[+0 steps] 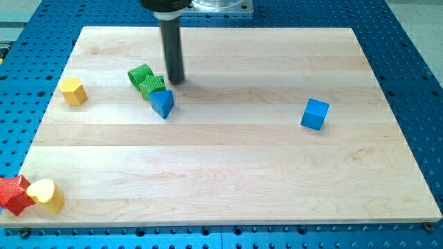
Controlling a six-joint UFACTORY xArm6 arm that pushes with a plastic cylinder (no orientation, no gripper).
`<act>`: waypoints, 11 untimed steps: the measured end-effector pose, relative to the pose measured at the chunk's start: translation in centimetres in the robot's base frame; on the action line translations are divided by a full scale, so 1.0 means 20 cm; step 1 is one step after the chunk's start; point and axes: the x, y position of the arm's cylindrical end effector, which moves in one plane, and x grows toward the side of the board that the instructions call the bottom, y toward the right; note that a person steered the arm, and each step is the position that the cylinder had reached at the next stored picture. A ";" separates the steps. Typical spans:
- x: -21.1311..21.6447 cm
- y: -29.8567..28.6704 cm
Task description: Adjust the green star and blue triangle at the right side of the yellow hexagon
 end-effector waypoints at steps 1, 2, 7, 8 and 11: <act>0.04 -0.17; 0.01 -0.07; -0.04 0.01; 0.39 0.20; 0.74 -0.58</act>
